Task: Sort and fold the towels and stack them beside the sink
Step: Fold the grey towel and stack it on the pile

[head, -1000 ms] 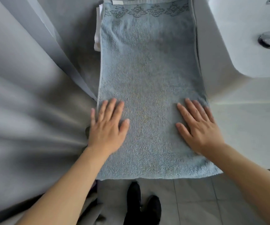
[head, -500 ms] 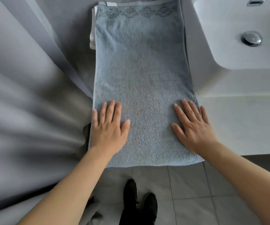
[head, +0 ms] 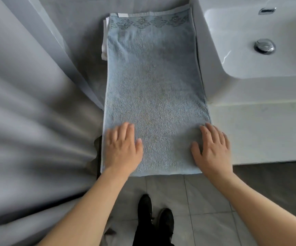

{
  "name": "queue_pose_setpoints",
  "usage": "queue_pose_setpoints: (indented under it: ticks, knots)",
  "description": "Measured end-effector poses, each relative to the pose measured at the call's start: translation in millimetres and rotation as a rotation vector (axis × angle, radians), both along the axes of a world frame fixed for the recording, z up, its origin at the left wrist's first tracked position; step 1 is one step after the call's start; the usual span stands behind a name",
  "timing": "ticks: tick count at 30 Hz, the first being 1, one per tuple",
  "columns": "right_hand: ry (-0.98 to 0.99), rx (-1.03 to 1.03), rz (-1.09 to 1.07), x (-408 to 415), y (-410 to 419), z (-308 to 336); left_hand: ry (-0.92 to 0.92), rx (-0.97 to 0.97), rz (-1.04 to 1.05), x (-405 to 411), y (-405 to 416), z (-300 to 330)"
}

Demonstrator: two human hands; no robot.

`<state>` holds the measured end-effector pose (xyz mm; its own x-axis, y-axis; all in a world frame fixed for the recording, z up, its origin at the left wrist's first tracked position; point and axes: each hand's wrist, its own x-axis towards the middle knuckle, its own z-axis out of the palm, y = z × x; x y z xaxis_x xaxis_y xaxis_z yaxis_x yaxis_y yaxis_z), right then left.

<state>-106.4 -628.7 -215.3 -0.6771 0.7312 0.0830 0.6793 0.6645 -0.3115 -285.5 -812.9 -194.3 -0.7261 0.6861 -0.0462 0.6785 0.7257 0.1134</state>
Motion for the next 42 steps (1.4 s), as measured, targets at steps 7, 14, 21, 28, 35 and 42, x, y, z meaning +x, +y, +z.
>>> queue_pose_setpoints:
  ticks: [7,14,21,28,35,42]
  knots:
    - [-0.038,-0.342,-0.605,-0.5,-27.9,30.7,-0.058,-0.079,-0.458,64.9,-5.9,-1.2]
    - [-0.213,-0.666,-0.398,-4.5,1.8,47.2,-0.118,-0.087,-0.556,51.1,-2.4,1.9]
    - [-0.28,-1.177,-0.204,24.7,21.1,69.7,-0.633,-0.074,-0.343,26.6,15.8,21.9]
    - [0.495,-1.564,-0.644,-3.3,34.5,77.1,-0.279,0.141,-0.277,22.2,18.5,21.2]
    - [1.026,-1.825,-0.952,-32.2,45.8,83.9,-0.043,-0.211,-0.413,52.1,7.5,9.5]
    - [0.225,-0.954,-0.319,-48.8,29.2,85.3,-0.117,-0.192,-0.388,55.1,10.6,20.6]
